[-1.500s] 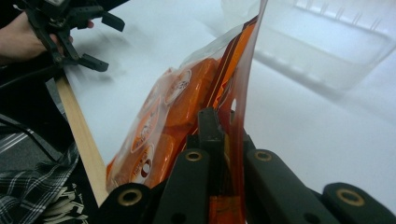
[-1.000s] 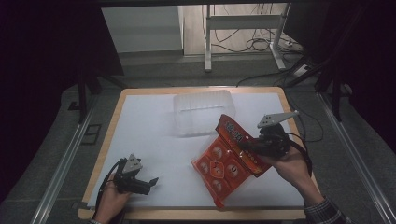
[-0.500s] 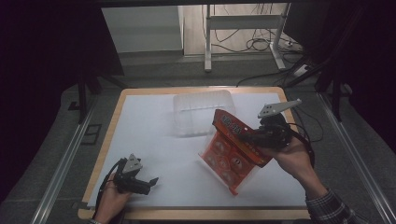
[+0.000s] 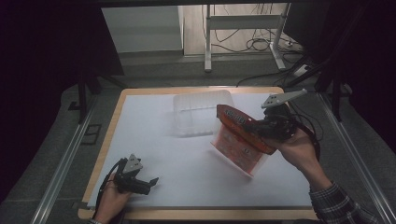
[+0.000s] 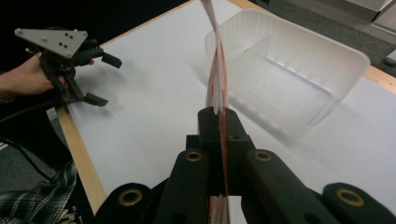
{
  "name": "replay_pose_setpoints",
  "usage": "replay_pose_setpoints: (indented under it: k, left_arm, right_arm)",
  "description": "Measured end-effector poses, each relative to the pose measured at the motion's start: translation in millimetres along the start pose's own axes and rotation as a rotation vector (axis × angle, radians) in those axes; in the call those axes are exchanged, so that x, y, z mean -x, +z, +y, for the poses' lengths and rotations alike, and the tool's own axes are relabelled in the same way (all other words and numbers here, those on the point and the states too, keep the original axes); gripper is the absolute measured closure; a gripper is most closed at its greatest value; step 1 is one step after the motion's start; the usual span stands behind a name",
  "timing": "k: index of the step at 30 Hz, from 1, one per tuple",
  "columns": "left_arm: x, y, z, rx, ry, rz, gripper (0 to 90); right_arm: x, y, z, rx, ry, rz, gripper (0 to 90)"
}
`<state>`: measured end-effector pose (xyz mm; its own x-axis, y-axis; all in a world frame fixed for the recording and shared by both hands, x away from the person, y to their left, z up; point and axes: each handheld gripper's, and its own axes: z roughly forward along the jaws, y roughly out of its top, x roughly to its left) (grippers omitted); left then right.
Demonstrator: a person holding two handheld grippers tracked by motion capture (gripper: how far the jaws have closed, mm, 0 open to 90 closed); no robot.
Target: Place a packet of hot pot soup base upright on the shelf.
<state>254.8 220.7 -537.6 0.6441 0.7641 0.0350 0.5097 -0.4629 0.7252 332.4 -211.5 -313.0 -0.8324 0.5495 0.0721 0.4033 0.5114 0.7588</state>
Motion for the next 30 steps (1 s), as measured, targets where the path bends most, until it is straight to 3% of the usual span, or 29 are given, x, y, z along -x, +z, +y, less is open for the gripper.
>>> replay_pose_setpoints:
  k: [17,30]
  left_arm:
    - [-0.2,0.0,0.2,0.002,0.000,0.000,0.2]
    - [-1.2,-0.3,0.0,-0.001,0.004,0.000,0.2]
  right_arm:
    - [15.4,0.1,16.1,0.041,0.008,-0.001,89.0]
    - [27.7,3.3,38.2,0.064,0.016,0.000,89.0]
